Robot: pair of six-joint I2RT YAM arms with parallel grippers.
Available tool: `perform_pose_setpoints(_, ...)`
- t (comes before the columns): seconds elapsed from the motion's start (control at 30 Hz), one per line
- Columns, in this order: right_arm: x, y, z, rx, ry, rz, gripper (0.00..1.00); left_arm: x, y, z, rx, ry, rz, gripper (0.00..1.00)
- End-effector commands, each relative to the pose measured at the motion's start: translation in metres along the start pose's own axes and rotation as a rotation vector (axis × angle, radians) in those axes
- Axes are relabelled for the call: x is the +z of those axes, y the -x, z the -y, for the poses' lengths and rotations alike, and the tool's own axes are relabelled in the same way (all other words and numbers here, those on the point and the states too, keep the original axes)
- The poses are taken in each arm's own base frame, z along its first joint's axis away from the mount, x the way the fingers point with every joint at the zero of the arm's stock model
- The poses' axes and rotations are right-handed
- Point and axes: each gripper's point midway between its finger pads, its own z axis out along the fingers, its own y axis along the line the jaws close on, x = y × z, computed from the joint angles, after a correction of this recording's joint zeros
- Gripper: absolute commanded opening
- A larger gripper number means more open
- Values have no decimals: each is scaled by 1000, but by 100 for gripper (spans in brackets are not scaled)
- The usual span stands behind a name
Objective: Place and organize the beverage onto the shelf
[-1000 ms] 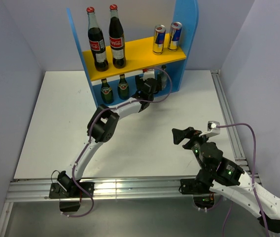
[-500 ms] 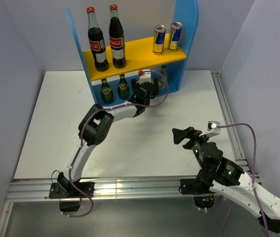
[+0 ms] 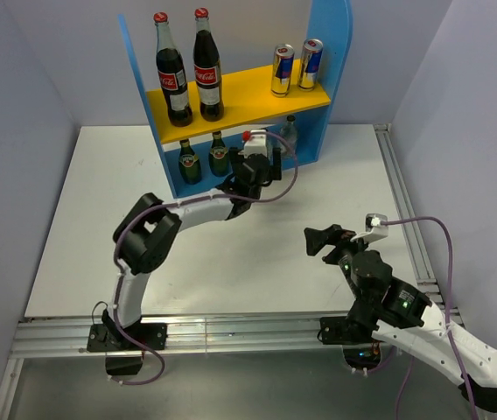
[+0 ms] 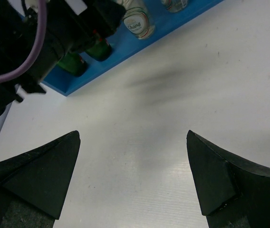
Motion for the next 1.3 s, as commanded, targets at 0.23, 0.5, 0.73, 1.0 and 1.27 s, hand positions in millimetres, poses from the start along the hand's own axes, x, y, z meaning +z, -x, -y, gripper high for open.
perform_pose_setpoints(0.23,-14,21,-27,-43,86,-50,100,-201,42,-1,11,60,-60,95)
perform_pose_setpoints(0.5,-61,129,-60,-33,150,68,100,-328,128,-68,-117,31,-62,99)
perform_pose_setpoints(0.73,-84,197,-91,-47,175,112,100,-391,240,-130,-311,-120,52,99)
perform_pose_setpoints(1.0,-87,204,-93,-31,166,113,100,-410,258,-159,-331,-121,43,99)
perform_pose_setpoints(1.27,-85,204,-95,-41,159,103,100,-407,252,-151,-307,-141,31,99)
